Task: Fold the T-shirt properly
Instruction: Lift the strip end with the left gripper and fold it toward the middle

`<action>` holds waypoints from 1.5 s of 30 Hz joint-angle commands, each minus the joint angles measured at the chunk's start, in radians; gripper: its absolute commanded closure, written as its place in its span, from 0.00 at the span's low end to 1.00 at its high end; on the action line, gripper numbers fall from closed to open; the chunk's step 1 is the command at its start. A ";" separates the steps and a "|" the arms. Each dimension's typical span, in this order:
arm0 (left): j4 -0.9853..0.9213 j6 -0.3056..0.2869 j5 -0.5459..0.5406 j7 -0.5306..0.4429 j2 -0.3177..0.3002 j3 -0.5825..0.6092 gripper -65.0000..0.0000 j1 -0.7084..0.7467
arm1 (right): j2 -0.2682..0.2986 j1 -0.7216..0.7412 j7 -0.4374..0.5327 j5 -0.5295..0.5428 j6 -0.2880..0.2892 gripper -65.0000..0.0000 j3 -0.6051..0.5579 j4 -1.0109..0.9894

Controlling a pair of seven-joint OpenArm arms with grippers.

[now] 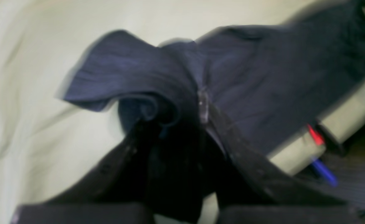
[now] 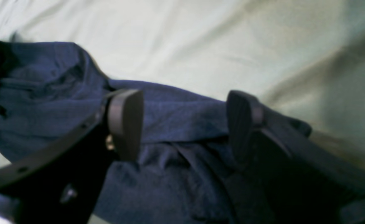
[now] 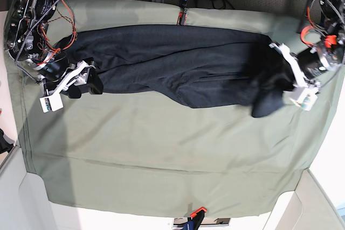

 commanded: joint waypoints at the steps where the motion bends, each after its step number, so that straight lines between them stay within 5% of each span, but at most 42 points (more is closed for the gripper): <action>1: 0.036 -0.004 0.034 -0.041 -0.016 0.037 1.00 -0.008 | 0.008 0.016 0.024 0.018 0.002 0.36 0.002 0.016; 7: 0.015 -0.004 0.302 -0.179 0.008 0.284 1.00 -0.019 | 0.009 0.016 0.023 0.011 0.002 0.36 0.002 0.016; 12: -0.055 -0.004 0.359 -0.188 0.092 0.348 1.00 -0.082 | 0.008 0.013 0.023 0.011 0.002 0.36 0.002 0.016; 22: -0.086 -0.004 0.261 -0.187 0.131 0.350 1.00 -0.097 | 0.009 -0.012 0.027 -0.036 -0.005 0.36 0.002 0.016; 26: -0.086 -0.004 0.243 -0.187 0.131 0.350 0.54 -0.096 | 0.023 -0.012 0.027 -0.078 -0.026 0.36 0.021 0.016; 28: -0.086 -0.004 0.238 -0.188 0.131 0.350 0.44 -0.094 | 0.038 -0.012 0.027 -0.071 -0.026 0.36 0.046 0.016; 36: -0.086 -0.004 0.064 -0.164 0.145 0.353 0.44 -0.094 | 0.069 -0.031 0.024 -0.064 -0.040 0.36 0.106 0.014; 45: -0.086 -0.004 0.040 -0.157 0.217 0.357 0.44 -0.093 | 0.069 -0.078 0.024 -0.040 -0.037 0.36 0.105 -0.060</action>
